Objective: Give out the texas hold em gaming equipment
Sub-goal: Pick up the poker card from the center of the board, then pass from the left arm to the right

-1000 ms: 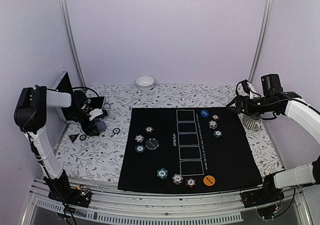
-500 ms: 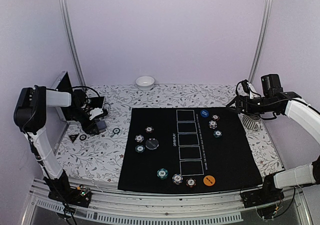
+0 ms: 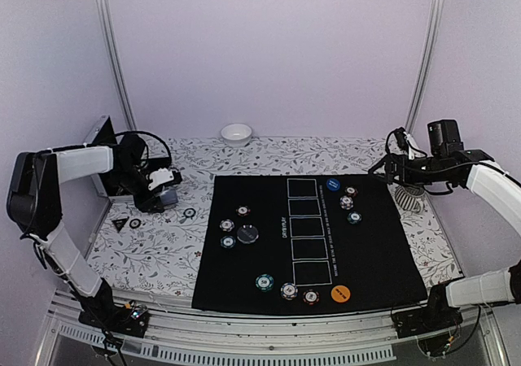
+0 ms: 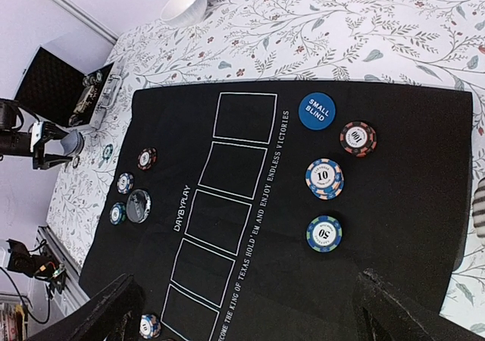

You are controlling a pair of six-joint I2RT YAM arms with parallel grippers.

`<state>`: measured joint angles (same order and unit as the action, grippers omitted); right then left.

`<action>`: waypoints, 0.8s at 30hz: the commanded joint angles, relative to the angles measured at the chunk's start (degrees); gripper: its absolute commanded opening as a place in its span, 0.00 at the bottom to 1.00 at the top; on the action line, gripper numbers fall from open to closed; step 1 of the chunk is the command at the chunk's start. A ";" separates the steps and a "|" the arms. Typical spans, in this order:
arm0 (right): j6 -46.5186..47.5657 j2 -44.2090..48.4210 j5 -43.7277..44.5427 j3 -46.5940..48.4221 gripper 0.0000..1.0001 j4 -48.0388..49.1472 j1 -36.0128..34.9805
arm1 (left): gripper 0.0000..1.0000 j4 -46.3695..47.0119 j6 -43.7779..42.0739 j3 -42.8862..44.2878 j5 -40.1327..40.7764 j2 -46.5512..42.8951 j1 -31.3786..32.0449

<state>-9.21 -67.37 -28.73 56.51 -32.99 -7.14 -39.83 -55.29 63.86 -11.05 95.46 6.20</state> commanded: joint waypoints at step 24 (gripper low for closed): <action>-30.70 -1.76 -20.34 -11.78 0.97 42.19 -25.67 | 0.54 -22.26 5.60 30.86 -2.18 -1.75 47.01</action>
<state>-35.35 -65.82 -49.74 43.51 0.32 -27.14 -57.43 -51.79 90.08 -11.60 90.43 52.07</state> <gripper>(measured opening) 0.969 0.540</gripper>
